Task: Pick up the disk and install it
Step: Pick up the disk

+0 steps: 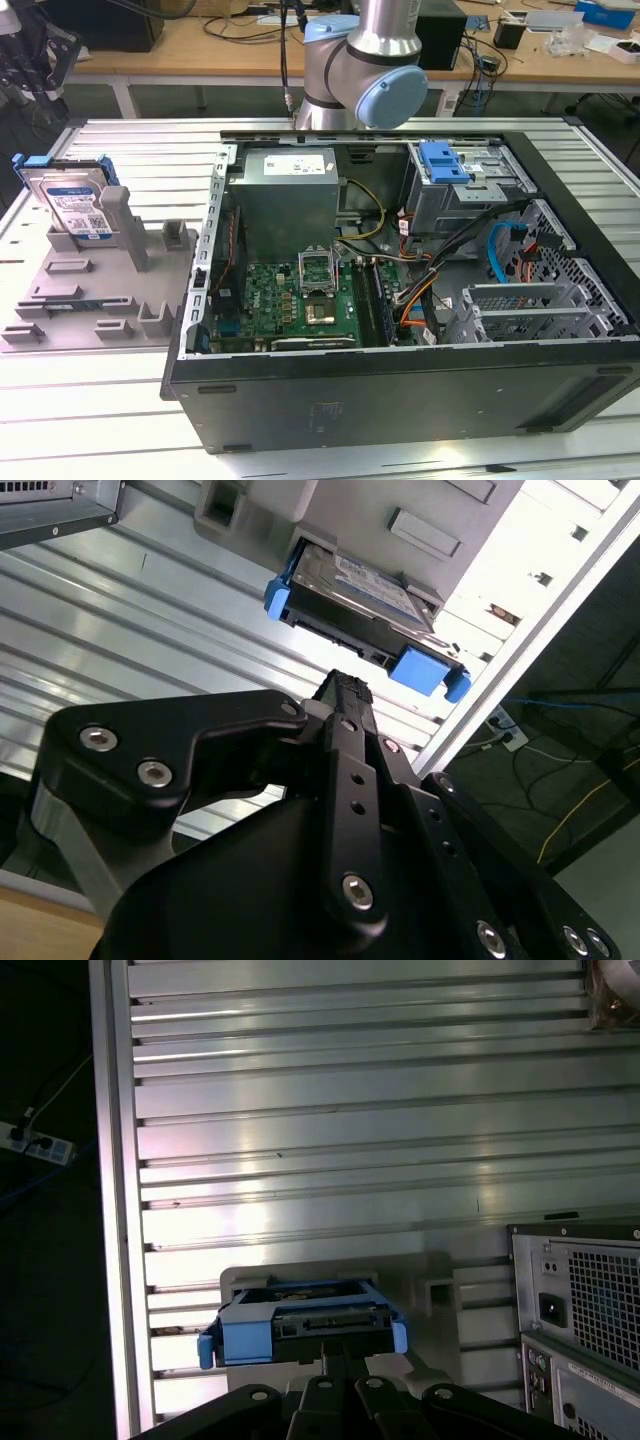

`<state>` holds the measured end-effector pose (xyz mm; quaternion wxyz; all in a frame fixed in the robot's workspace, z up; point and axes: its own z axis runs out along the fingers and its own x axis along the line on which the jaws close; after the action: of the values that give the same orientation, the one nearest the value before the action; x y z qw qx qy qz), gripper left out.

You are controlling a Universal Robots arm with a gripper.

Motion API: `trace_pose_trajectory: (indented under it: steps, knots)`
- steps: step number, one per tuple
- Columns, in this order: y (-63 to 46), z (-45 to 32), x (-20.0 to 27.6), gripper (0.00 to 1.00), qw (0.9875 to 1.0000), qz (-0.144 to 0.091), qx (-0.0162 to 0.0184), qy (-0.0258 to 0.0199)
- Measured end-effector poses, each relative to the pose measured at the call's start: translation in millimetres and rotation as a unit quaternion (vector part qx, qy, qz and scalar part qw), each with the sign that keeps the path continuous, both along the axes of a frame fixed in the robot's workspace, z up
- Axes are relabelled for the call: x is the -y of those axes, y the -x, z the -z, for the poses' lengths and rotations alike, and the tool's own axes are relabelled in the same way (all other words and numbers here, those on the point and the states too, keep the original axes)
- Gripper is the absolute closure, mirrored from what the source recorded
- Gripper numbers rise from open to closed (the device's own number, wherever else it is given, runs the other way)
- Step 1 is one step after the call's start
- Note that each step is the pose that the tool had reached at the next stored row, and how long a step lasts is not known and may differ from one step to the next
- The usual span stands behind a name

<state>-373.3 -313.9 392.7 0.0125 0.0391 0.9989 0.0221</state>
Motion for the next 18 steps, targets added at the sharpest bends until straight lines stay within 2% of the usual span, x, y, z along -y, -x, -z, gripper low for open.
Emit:
trace_pose_trajectory:
  steps: [5, 8, 11, 13, 17, 18]
  knots:
    - [0.0, 0.1, 0.0, 0.89, 0.9998, -0.019, -0.0025, 0.0000]
    - [0.0, 0.3, 0.0, 0.89, 0.9989, -0.046, -0.0039, 0.0001]
    - [0.0, 0.4, -0.1, 0.89, 0.9969, -0.079, -0.0050, 0.0001]
    - [0.0, 0.5, -0.3, 0.89, 0.9948, -0.101, -0.0057, 0.0002]
    - [0.0, 0.6, -0.5, 0.89, 0.9919, -0.126, -0.0074, 0.0001]
    - [0.1, 0.6, -0.6, 0.89, 0.9908, -0.135, -0.0083, 0.0001]
